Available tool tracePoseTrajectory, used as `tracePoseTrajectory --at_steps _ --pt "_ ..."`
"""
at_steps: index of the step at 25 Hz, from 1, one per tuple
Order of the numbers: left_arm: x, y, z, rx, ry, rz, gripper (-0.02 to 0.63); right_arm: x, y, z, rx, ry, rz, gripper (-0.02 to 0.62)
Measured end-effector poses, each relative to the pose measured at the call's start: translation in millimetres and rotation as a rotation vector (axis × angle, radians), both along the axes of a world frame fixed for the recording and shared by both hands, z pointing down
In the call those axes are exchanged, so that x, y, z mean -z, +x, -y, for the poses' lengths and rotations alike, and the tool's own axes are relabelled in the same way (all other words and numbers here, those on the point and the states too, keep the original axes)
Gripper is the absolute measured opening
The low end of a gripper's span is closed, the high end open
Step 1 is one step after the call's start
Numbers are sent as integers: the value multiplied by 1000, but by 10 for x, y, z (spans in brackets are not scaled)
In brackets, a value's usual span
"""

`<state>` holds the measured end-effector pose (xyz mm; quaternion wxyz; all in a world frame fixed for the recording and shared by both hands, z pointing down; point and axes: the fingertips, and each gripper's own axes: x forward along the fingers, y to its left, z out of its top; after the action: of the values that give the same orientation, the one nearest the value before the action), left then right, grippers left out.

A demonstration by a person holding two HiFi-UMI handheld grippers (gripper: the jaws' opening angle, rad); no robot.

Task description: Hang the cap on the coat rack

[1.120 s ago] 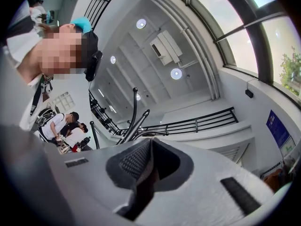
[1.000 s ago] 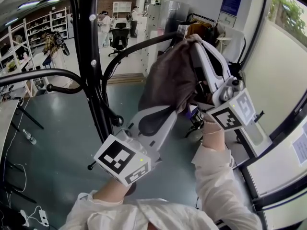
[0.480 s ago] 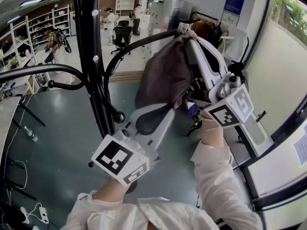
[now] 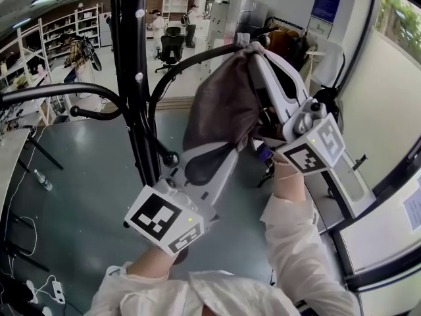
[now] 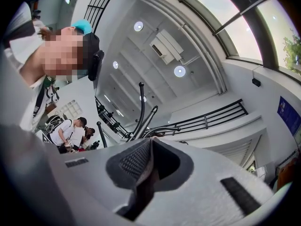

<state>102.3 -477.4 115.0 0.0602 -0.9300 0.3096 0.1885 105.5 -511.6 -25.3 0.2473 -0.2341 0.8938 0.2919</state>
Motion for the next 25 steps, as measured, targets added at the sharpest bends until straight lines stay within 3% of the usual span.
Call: tracePoseTrajectory --at_steps 25 --pt "-428 -275 83 60 -46 22 17 -433 -404 -85 57 -15 -25 15"
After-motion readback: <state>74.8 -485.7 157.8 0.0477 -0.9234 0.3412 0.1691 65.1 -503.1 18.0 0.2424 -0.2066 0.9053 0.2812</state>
